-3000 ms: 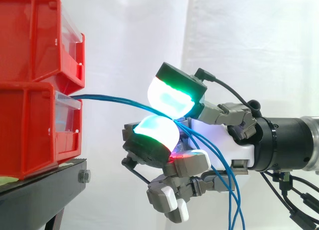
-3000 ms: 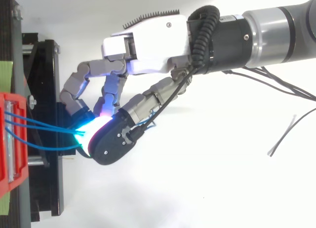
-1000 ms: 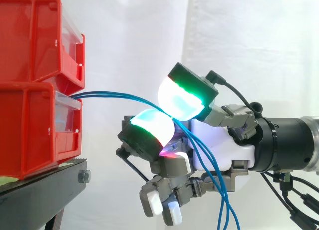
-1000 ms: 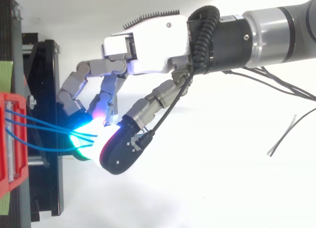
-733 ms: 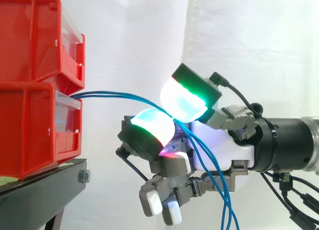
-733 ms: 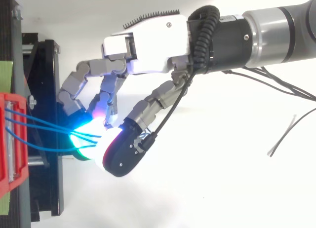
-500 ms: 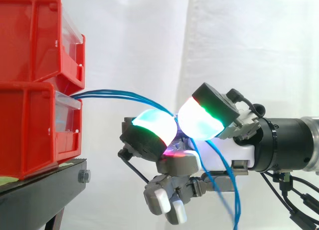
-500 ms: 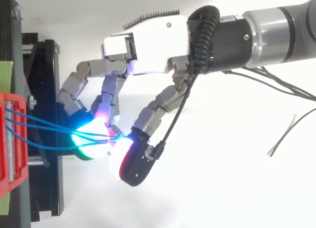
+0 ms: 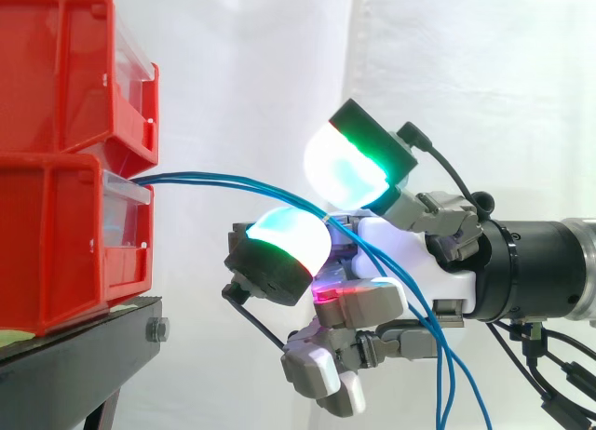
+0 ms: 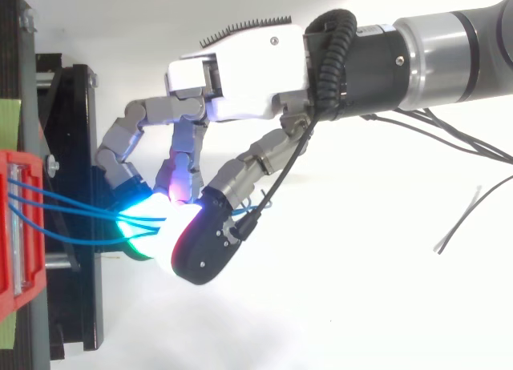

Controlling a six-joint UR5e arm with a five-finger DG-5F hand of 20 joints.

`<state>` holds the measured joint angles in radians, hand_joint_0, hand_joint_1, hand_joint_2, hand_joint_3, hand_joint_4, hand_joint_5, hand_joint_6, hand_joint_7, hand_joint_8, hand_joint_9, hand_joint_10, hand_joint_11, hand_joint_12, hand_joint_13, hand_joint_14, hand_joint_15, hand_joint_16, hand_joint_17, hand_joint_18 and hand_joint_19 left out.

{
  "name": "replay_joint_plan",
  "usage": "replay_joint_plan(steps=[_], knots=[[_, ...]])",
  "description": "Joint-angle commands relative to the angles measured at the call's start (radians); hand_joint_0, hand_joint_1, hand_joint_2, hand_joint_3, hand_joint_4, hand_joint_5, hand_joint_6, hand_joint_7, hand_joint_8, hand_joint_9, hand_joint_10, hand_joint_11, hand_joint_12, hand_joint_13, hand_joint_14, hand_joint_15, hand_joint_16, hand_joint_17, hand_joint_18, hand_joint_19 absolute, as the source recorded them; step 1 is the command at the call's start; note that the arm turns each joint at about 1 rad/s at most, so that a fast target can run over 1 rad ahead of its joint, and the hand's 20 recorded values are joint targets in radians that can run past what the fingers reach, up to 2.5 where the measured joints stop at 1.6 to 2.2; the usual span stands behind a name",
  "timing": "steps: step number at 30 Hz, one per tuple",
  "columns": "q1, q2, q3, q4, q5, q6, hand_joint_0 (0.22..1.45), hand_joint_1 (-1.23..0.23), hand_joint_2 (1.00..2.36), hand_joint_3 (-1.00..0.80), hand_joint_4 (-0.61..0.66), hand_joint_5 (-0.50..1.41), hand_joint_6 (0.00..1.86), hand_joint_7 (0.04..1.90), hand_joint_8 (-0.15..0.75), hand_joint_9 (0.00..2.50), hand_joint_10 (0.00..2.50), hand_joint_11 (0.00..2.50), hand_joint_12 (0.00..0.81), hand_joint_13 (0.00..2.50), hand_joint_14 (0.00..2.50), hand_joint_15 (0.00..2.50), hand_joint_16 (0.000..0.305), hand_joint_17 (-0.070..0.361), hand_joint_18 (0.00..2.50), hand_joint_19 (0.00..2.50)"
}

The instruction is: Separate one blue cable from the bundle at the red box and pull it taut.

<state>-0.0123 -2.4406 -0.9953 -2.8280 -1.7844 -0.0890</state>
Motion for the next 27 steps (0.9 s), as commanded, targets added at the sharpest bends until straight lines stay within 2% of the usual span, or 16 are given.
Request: replay_joint_plan(steps=[1, 4, 8, 16, 19, 22, 27], knots=[[0.0, 0.0, 0.0, 0.001, 0.0, 0.0, 0.48, -0.58, 1.0, -0.5, 0.02, -0.1, 0.88, 1.17, 0.294, 1.36, 0.03, 1.14, 0.401, 1.01, 0.03, 0.79, 0.054, 0.122, 0.93, 0.88], [0.0, 0.0, 0.0, 0.001, -0.001, -0.002, 0.53, -0.52, 1.0, -0.5, 0.01, -0.1, 0.88, 1.2, 0.281, 1.36, 0.03, 1.15, 0.383, 1.01, 0.03, 0.8, 0.05, 0.112, 0.91, 0.91], [0.0, 0.0, 0.0, 0.001, -0.001, -0.002, 0.55, -0.56, 1.0, -0.5, 0.01, -0.11, 0.88, 1.23, 0.273, 1.36, 0.03, 1.17, 0.377, 1.0, 0.03, 0.82, 0.049, 0.11, 0.9, 0.93], [0.0, 0.0, 0.0, 0.002, -0.001, -0.002, 0.66, -0.82, 1.0, -0.5, -0.02, -0.12, 0.88, 1.24, 0.255, 1.32, 0.03, 1.21, 0.363, 0.99, 0.03, 0.83, 0.047, 0.105, 0.86, 0.93], [0.0, 0.0, 0.001, 0.001, -0.001, -0.002, 0.73, -0.92, 1.0, -0.5, -0.09, -0.12, 0.89, 1.3, 0.251, 1.28, 0.03, 1.21, 0.356, 0.98, 0.03, 0.84, 0.046, 0.103, 0.86, 0.9], [0.0, 0.0, 0.0, 0.001, -0.003, -0.002, 0.77, -0.94, 1.0, -0.5, -0.16, -0.13, 0.91, 1.29, 0.243, 1.25, 0.03, 1.2, 0.35, 0.95, 0.03, 0.83, 0.046, 0.102, 0.85, 0.87], [0.0, 0.0, 0.001, 0.002, -0.003, -0.003, 0.72, -0.99, 1.0, -0.5, -0.11, -0.14, 0.93, 1.24, 0.22, 1.2, 0.03, 1.23, 0.349, 0.93, 0.03, 0.86, 0.046, 0.104, 0.82, 0.84]])
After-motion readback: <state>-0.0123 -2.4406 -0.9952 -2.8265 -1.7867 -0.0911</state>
